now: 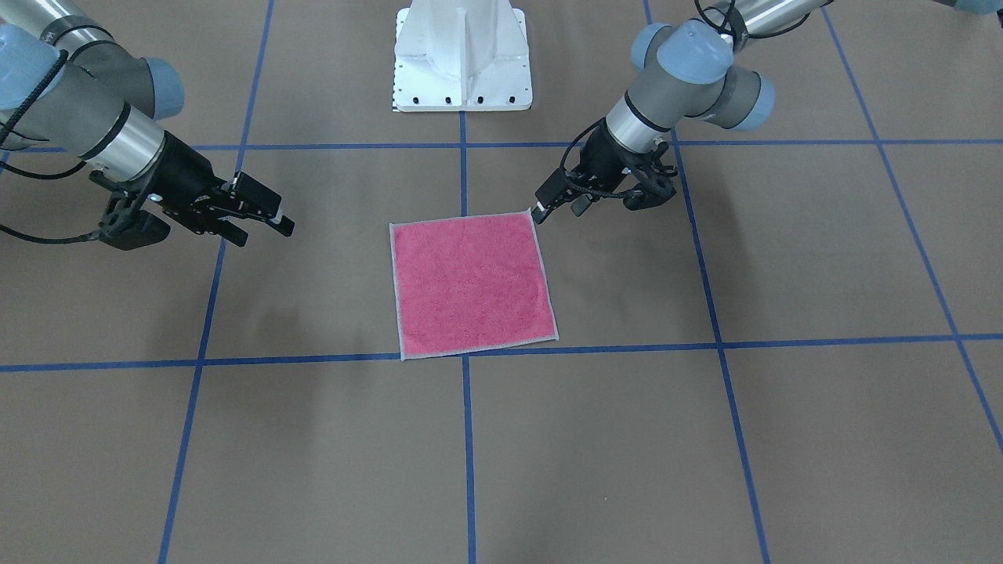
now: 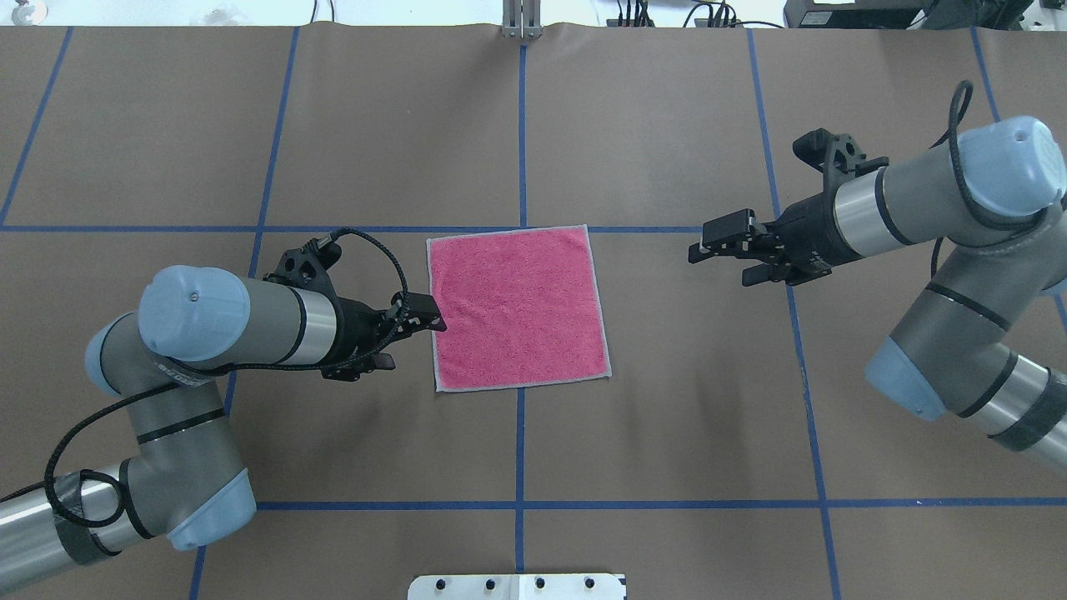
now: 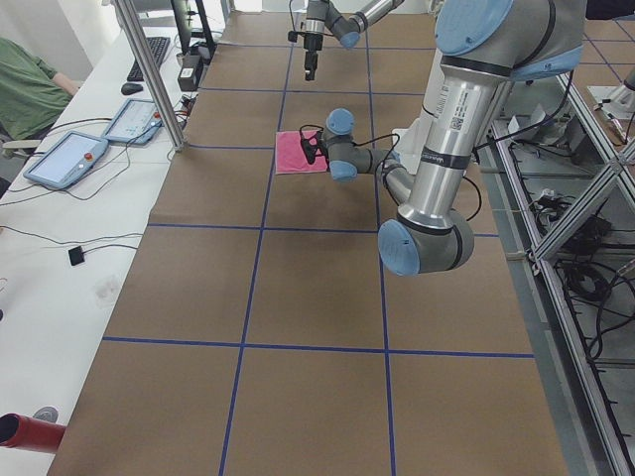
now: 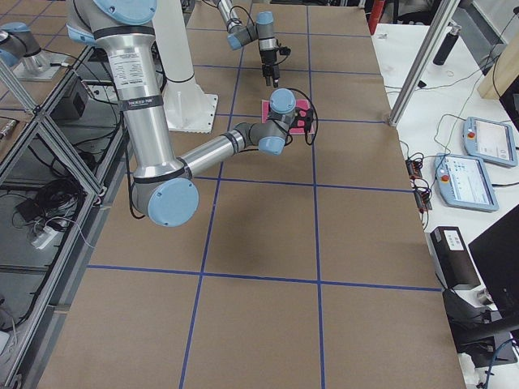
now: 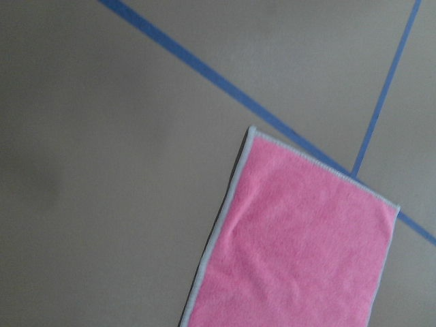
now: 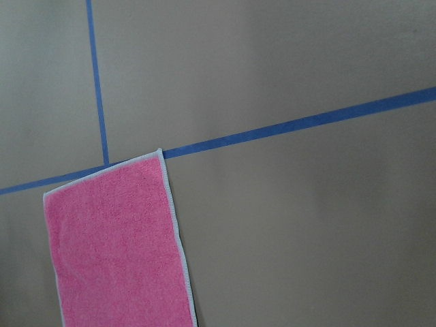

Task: Fold towel twice with both arms
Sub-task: 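Move the left gripper to the pink towel's near corner while the right gripper approaches, then grasp the towel corner with the left gripper while the right gripper reaches the opposite corner, then grasp the near towel corners with both grippers and lift them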

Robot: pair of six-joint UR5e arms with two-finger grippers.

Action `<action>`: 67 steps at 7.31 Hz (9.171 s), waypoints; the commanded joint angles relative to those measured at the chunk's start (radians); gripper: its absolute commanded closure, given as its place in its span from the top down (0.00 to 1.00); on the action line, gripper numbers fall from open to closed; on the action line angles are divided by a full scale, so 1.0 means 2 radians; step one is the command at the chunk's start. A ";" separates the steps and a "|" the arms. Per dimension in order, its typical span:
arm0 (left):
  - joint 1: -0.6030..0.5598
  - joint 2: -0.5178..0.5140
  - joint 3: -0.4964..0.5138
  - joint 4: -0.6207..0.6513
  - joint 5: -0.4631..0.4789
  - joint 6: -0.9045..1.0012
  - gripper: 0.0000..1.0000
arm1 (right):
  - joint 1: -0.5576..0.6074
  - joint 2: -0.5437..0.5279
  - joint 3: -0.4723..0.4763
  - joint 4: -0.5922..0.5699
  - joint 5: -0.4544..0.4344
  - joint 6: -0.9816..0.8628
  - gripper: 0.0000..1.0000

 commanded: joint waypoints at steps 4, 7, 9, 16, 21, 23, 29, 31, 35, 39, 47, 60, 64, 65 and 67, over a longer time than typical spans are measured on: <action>0.033 -0.030 0.043 0.002 0.019 0.003 0.82 | -0.026 0.020 -0.013 0.001 -0.014 0.001 1.00; 0.038 -0.030 0.048 0.002 0.020 0.003 0.76 | -0.026 0.022 -0.014 0.001 -0.014 0.001 1.00; 0.043 -0.030 0.048 0.002 0.021 0.003 0.73 | -0.026 0.022 -0.014 0.002 -0.014 0.001 1.00; 0.043 -0.040 0.053 0.002 0.019 -0.002 0.24 | -0.026 0.022 -0.013 0.003 -0.013 0.001 1.00; 0.043 -0.039 0.050 0.002 0.020 -0.003 0.02 | -0.026 0.021 -0.014 0.004 -0.013 0.001 1.00; 0.042 -0.040 0.048 0.002 0.019 -0.003 0.00 | -0.026 0.022 -0.013 0.003 -0.013 0.001 1.00; 0.040 -0.043 0.047 0.002 0.019 -0.003 0.00 | -0.079 0.069 -0.059 -0.004 -0.063 0.032 0.99; 0.040 -0.043 0.047 0.002 0.019 -0.003 0.00 | -0.097 0.077 -0.076 -0.004 -0.073 0.042 0.98; 0.040 -0.043 0.048 0.002 0.018 -0.003 0.00 | -0.128 0.079 -0.081 -0.006 -0.096 0.041 0.87; 0.040 -0.042 0.050 -0.001 0.018 -0.003 0.00 | -0.138 0.099 -0.083 -0.070 -0.098 0.034 0.87; 0.041 -0.042 0.051 -0.002 0.018 -0.004 0.00 | -0.145 0.095 -0.084 -0.070 -0.103 0.034 0.77; 0.041 -0.042 0.050 -0.001 0.018 -0.003 0.00 | -0.148 0.098 -0.083 -0.067 -0.107 0.041 0.00; 0.039 -0.043 0.043 -0.001 0.018 -0.003 0.00 | -0.144 0.101 -0.081 -0.065 -0.105 0.042 0.00; 0.036 -0.044 0.034 0.000 0.018 -0.003 0.00 | -0.138 0.103 -0.079 -0.064 -0.104 0.044 0.00; 0.012 -0.045 0.029 0.002 0.014 -0.001 0.00 | -0.134 0.116 -0.080 -0.065 -0.104 0.067 0.00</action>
